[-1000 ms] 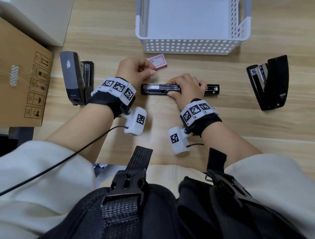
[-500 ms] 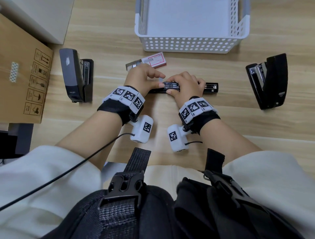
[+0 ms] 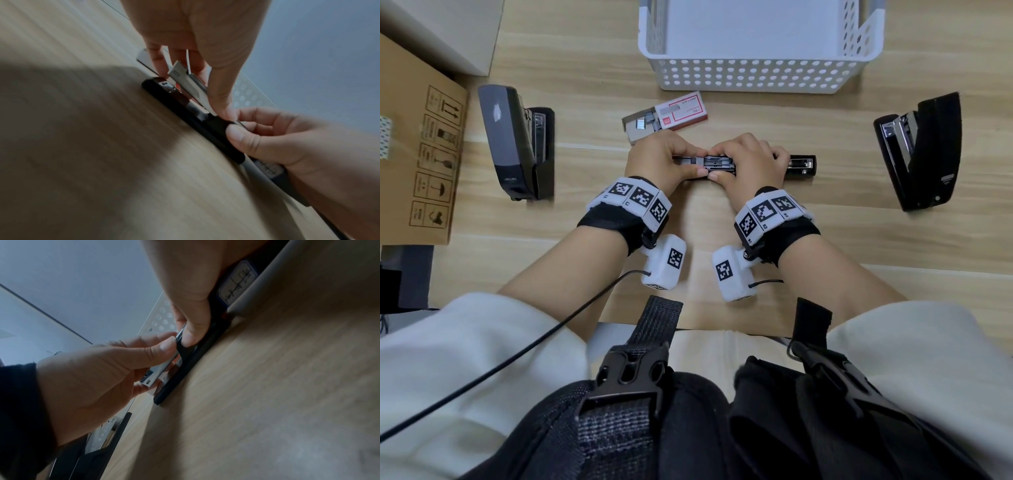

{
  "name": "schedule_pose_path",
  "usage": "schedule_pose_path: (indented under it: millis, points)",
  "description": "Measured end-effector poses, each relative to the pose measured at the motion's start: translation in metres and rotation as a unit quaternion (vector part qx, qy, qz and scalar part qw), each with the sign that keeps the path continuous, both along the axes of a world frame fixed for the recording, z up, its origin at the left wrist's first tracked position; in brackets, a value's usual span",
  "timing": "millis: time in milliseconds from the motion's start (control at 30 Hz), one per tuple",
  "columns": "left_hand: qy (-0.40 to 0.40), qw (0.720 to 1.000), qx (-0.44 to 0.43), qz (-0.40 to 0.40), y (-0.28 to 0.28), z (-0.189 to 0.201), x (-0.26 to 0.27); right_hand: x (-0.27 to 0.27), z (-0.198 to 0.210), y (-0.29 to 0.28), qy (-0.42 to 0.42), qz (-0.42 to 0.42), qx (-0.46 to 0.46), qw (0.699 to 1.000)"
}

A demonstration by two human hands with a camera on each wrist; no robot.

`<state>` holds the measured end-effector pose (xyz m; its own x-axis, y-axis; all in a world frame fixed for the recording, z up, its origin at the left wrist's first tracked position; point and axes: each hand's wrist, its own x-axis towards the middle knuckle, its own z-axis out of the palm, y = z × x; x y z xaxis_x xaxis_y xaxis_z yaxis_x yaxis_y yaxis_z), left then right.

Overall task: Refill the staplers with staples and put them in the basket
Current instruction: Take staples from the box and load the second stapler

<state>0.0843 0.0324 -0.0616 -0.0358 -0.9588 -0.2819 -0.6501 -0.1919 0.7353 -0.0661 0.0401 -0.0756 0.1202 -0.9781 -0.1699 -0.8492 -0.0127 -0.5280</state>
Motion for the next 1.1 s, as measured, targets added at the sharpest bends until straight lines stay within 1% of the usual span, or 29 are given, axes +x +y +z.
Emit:
schedule_pose_path:
  millis: [133, 267, 333, 400, 467, 533, 600, 767, 833, 900, 933, 1000, 1100]
  points:
    - [-0.022, 1.0, -0.014, -0.01, 0.002, -0.001, 0.001, 0.0, 0.0, 0.0, 0.009, 0.003, -0.001, 1.0]
    - [-0.059, 0.997, -0.019, -0.041, 0.002, 0.0, 0.003, 0.001, 0.001, 0.001, 0.004, -0.002, -0.001, 1.0]
    - [-0.045, 0.997, -0.028, -0.05, 0.002, 0.002, 0.005, 0.001, 0.001, 0.001, 0.001, -0.002, 0.001, 1.0]
    - [-0.034, 0.995, -0.041, -0.08, 0.002, 0.003, 0.006, 0.0, 0.002, 0.001, 0.003, -0.002, 0.003, 1.0]
    - [-0.054, 0.99, -0.047, -0.119, 0.001, 0.004, 0.009, 0.0, 0.002, 0.001, 0.002, -0.004, 0.006, 1.0]
    - [-0.082, 0.986, -0.04, -0.137, -0.001, 0.003, 0.012, 0.0, 0.002, 0.001, 0.0, -0.005, 0.009, 1.0]
    - [-0.092, 0.986, -0.037, -0.132, -0.002, 0.003, 0.016, 0.0, 0.002, 0.0, 0.001, -0.004, 0.009, 1.0]
    - [-0.074, 0.989, -0.026, -0.123, 0.001, 0.004, 0.019, 0.0, 0.003, 0.001, -0.005, -0.008, 0.015, 1.0]
    - [-0.054, 0.994, -0.031, -0.093, 0.002, 0.004, 0.018, -0.001, 0.005, 0.001, -0.01, -0.004, 0.018, 1.0]
    - [-0.029, 0.999, -0.015, -0.035, 0.003, 0.006, 0.019, -0.005, 0.009, 0.0, 0.016, -0.002, 0.021, 1.0]
    - [-0.021, 1.0, -0.004, -0.012, 0.004, 0.007, 0.02, -0.011, 0.011, 0.001, 0.042, -0.013, 0.023, 0.999]
    - [-0.019, 1.0, 0.006, 0.005, 0.004, 0.008, 0.022, -0.027, 0.013, 0.004, 0.08, -0.072, 0.027, 0.994]
    - [-0.015, 1.0, 0.007, 0.004, 0.004, 0.008, 0.023, -0.056, 0.014, 0.014, 0.074, -0.176, 0.032, 0.981]
